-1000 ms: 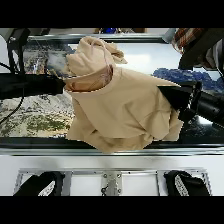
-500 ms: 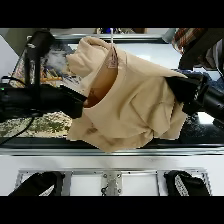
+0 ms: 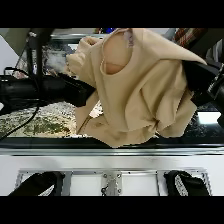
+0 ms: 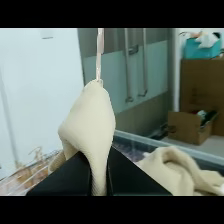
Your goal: Fold the clothes and pants, and hang the long-sleeved shirts on hangers.
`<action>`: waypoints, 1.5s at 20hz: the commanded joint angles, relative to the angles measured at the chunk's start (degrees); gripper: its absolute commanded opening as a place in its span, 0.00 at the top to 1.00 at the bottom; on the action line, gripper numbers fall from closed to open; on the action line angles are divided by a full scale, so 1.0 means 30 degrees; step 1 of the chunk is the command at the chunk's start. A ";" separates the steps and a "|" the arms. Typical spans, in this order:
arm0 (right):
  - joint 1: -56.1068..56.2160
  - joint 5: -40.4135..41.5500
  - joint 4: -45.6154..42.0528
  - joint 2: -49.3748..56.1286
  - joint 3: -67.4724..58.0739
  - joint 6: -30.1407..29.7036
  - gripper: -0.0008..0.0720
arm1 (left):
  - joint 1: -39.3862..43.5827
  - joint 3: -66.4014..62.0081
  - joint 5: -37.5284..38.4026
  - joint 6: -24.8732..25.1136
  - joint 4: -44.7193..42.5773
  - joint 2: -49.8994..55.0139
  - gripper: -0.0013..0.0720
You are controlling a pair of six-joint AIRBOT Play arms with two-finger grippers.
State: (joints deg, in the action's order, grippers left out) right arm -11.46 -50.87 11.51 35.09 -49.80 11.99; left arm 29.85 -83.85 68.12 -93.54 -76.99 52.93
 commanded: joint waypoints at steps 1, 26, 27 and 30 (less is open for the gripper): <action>-0.0117 0.4044 0.0452 -0.0597 -0.0029 -0.2805 0.97 | -0.1100 0.0423 -0.0933 0.0022 0.0036 -0.0780 0.90; -1.3653 2.0312 -0.3191 0.2688 -0.9500 -0.6419 0.97 | -0.1967 0.2820 -0.2062 0.0605 -0.0022 0.0510 0.95; -1.3770 2.0320 -0.3191 0.3279 -1.0375 -0.6419 0.96 | -0.1967 0.2820 -0.2069 0.0605 -0.0022 0.0648 0.95; -1.4309 2.0378 -0.3191 0.4641 -1.2174 -0.6433 0.96 | -0.1967 0.2820 -0.2084 0.0605 -0.0029 0.0940 0.95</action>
State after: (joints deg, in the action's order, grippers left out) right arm -52.47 10.11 2.09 45.04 -80.66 -7.64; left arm 23.99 -75.42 61.91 -91.66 -77.01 54.78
